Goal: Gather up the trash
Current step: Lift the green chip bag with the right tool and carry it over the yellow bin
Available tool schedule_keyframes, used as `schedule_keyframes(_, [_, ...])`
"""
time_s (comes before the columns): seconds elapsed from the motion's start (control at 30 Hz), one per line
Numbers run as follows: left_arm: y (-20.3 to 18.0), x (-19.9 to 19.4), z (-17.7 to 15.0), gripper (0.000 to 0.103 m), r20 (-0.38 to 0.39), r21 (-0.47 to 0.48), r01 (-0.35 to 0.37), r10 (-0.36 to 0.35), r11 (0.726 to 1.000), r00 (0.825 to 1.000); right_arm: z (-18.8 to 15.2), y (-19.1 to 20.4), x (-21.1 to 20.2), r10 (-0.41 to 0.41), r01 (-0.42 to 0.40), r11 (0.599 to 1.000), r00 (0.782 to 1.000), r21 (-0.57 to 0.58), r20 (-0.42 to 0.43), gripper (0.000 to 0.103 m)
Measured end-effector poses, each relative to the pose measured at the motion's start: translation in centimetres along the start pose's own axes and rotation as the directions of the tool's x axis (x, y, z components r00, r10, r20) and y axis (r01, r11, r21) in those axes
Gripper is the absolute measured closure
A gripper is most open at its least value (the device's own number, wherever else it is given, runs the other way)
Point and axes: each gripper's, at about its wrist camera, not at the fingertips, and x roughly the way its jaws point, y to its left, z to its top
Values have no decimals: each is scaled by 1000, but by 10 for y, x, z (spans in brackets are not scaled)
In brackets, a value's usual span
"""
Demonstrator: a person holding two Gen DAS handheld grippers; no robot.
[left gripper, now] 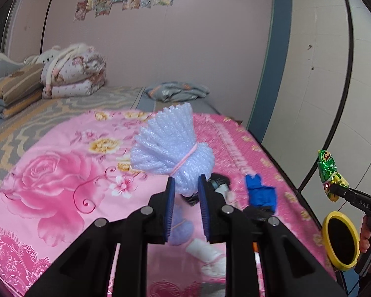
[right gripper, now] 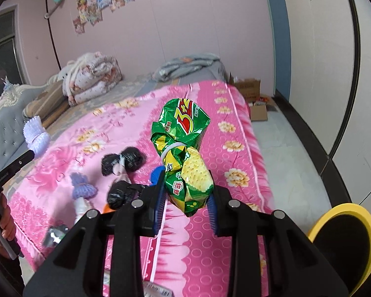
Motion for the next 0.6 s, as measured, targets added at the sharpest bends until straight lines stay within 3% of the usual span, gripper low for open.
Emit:
schedule_keyframes(0.3, [-57,-48,30,85,95,63,31,-37,998,995,11,-12,-88,5,-7,1000,990,9,140,75])
schedule_keyframes(0.6, [-113,-70,49,85,137,111,95,-110,989,984,12,-43,-155,-26,13,998,971,55,239,75])
